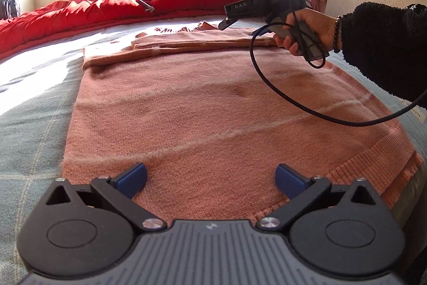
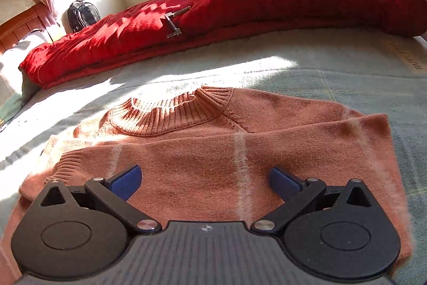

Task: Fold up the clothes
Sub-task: 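Move both open grippers back toward the sweater hem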

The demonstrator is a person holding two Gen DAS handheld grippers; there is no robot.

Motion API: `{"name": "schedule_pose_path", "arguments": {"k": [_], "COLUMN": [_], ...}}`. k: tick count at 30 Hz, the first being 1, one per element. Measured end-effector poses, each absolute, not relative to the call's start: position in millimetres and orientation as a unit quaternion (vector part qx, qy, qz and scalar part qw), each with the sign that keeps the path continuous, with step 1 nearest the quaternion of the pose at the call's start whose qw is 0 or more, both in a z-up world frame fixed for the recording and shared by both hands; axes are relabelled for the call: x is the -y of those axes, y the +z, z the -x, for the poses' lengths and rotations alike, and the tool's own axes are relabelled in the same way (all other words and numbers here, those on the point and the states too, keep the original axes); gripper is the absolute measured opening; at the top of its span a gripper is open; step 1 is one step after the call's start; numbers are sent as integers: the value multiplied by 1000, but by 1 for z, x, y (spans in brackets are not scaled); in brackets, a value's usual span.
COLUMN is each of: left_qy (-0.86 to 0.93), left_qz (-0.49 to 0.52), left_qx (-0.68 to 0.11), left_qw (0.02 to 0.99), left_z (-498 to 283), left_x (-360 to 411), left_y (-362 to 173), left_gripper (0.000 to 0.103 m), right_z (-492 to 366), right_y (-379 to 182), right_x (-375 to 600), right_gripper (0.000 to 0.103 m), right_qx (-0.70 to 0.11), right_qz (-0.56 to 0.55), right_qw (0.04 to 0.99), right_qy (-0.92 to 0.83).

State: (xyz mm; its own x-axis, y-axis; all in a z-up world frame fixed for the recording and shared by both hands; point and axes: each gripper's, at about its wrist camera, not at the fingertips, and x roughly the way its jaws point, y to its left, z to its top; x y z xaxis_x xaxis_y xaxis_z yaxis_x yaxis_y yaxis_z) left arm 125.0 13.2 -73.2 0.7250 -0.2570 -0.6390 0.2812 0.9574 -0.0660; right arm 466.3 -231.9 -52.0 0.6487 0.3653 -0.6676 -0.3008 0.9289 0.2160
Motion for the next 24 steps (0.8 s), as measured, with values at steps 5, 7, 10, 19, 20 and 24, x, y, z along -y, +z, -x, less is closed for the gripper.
{"name": "schedule_pose_path", "arguments": {"k": [5,7,10,19,20,24], "left_qy": [-141,-137,-134,-123,-125,-133], "left_qz": [-19,-21,-21,-19,-18,-21], "left_qx": [-342,-345,-350,-340,-340,-342], "left_qw": [929,928,927,932,932,930], "left_z": [-124,-124,-121,-102,-101,-100], "left_x": [-12,-11,-13,-15,-14,-10], "left_y": [-73,-73,-70,-49,-49,-51], "left_gripper": [102,102,102,102,102,102], "right_z": [-427,-422,-419,-339,-328,-279], "right_y": [-28,-35,-45,-2,0,-10], "right_x": [229,230,231,244,247,257], "right_gripper": [103,103,103,103,103,103], "right_qx": [-340,-359,-393,-411,-415,-427], "right_qz": [-2,3,8,26,28,36], "right_qw": [919,913,903,900,898,893], "right_qy": [200,195,176,144,142,137]}}
